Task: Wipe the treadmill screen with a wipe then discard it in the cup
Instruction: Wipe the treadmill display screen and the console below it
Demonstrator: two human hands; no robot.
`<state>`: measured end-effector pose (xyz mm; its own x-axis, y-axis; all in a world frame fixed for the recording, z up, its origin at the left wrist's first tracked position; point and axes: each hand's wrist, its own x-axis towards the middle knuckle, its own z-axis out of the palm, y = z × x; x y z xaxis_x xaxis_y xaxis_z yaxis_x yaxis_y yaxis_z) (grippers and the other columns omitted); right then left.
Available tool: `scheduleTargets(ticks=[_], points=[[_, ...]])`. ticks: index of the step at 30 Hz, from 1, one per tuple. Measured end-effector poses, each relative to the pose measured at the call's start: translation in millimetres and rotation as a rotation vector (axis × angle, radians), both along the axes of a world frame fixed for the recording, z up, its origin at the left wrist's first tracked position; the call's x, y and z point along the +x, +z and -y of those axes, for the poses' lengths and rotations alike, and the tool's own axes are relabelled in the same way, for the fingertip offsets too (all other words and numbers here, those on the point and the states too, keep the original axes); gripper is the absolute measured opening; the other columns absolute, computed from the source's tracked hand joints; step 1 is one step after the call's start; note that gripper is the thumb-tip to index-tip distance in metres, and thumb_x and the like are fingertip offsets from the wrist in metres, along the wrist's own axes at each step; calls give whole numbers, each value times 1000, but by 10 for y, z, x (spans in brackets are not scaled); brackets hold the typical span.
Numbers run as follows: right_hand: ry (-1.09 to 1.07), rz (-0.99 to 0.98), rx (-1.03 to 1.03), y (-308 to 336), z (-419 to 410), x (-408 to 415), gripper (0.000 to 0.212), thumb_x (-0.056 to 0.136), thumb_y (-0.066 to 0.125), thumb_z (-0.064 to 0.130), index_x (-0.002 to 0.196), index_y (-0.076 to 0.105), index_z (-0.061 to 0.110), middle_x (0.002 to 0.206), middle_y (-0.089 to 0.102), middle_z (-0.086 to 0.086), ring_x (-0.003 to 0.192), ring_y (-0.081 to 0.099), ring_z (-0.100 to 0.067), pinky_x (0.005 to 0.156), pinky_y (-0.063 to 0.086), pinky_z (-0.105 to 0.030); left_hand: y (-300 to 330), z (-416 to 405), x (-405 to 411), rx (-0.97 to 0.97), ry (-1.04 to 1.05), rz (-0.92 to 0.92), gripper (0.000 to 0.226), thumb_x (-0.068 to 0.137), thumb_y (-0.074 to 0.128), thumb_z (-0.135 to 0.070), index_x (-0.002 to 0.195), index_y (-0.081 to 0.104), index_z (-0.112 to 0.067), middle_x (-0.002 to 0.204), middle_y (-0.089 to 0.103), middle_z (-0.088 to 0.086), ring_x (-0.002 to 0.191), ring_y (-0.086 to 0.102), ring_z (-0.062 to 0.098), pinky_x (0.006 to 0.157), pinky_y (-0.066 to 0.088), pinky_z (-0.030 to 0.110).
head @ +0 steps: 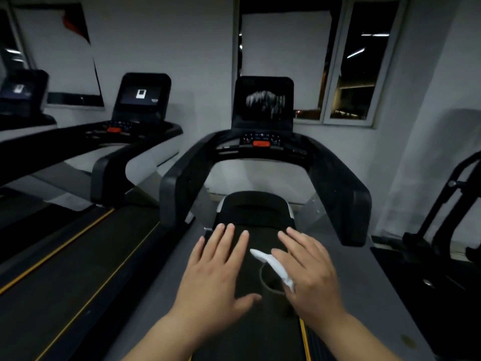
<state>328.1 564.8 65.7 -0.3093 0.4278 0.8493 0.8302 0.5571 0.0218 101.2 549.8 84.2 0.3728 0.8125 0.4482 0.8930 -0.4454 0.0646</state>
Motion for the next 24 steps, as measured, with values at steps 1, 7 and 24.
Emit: scheduleTargets(ticks=[1,7,24], points=[[-28,-5,16,70,-139,-9,26,81,81,5,107,78,9,135,69,-14,136,58,-32,110,46,-52,72,-151,-9,7,-15,-23,116,76,35,-88,162,-17,-33,173,-15,1,158,-23,20,130,2,50],[-179,-16,145,400,-1137,9,25,83,81,2,106,78,8,142,63,-20,142,50,-39,117,38,-58,470,-1261,-14,124,-20,-126,126,73,42,-93,163,-19,-27,172,-22,5,156,-29,23,129,-2,55],[-265,-69,249,2462,-5177,620,18,90,74,5,106,79,9,153,52,-24,151,36,-44,125,23,-64,2523,-5241,504,167,97,-106,133,66,29,-100,165,-14,-22,174,-17,9,158,-26,26,128,-4,59]])
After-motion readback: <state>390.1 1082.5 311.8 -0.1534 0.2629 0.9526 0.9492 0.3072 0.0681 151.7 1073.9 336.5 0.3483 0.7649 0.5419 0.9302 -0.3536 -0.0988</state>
